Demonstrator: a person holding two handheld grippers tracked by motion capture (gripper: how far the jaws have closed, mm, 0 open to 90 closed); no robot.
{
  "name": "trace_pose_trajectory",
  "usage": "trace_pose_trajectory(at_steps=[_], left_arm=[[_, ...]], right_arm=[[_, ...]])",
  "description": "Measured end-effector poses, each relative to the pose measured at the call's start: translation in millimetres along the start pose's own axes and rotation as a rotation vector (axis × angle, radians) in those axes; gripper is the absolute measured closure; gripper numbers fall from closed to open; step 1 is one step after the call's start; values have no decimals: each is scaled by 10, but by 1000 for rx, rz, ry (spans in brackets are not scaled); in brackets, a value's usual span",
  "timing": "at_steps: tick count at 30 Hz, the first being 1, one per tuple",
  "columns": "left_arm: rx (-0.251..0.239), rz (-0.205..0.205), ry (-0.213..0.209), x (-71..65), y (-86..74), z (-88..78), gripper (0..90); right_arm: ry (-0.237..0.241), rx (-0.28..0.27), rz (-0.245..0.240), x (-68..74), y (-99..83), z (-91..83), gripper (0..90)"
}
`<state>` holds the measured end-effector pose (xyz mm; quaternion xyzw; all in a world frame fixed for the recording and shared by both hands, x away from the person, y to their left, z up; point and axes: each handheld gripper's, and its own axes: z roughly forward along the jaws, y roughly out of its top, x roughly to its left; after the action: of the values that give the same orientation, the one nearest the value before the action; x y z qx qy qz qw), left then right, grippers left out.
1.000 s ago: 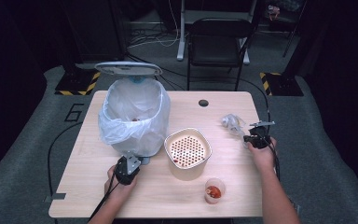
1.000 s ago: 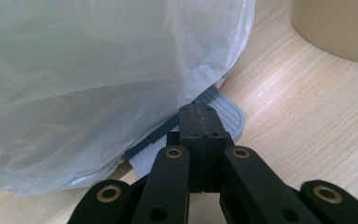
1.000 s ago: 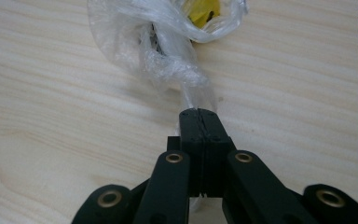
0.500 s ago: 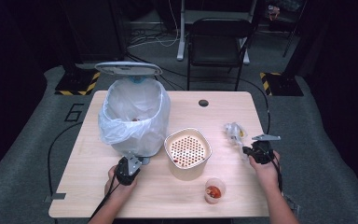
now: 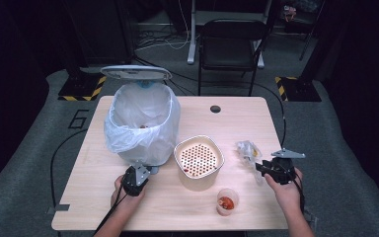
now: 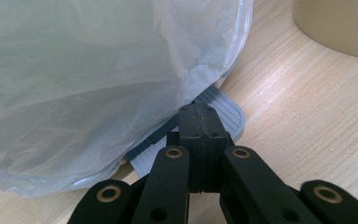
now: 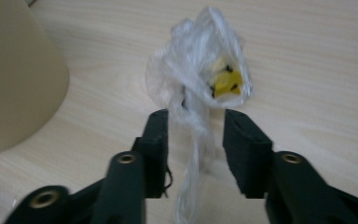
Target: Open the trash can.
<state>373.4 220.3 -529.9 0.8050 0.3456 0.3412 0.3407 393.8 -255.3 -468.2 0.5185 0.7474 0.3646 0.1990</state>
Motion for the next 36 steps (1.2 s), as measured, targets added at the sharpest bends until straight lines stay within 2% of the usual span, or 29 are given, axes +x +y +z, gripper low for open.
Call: trace_pose_trajectory(at_steps=[2,3,4,6,8,11,15,22,26,30,31,32,36], left_arm=[[4,-6,-10,9,1,-3,900],[5,-7,-11,10,1,-3,900],[5,-7,-11,10,1,-3,900],[-1,-1,0,0,0,1,900],[5,4,-6,4,2,-3,900],[0,0,0,0,0,0,900],[-2,-1,0,0,-1,2,900],[4,-4,-8,6,1,-2,900],[-1,-2,0,0,-1,2,900],[1,0,1,0,0,0,900],[0,0,0,0,0,1,900],[1,2,-3,2,0,0,900],[1,8,2,-4,1,0,900]], right_arm=[[-6,-15,-5,9,36,-4,530],[-18,-41,-10,30,121,10,472],[-18,-41,-10,30,121,10,472],[-38,-64,-29,51,241,68,378],[-38,-71,-26,60,278,93,359],[-55,-85,-55,72,386,191,324],[-86,-73,-64,57,519,393,278],[-89,-47,-47,34,582,598,250],[-105,2,-39,4,547,765,253],[-113,43,-30,8,501,871,290],[-116,46,-38,0,493,880,296],[-119,52,-18,8,476,908,299],[-122,59,-13,-8,444,934,331]])
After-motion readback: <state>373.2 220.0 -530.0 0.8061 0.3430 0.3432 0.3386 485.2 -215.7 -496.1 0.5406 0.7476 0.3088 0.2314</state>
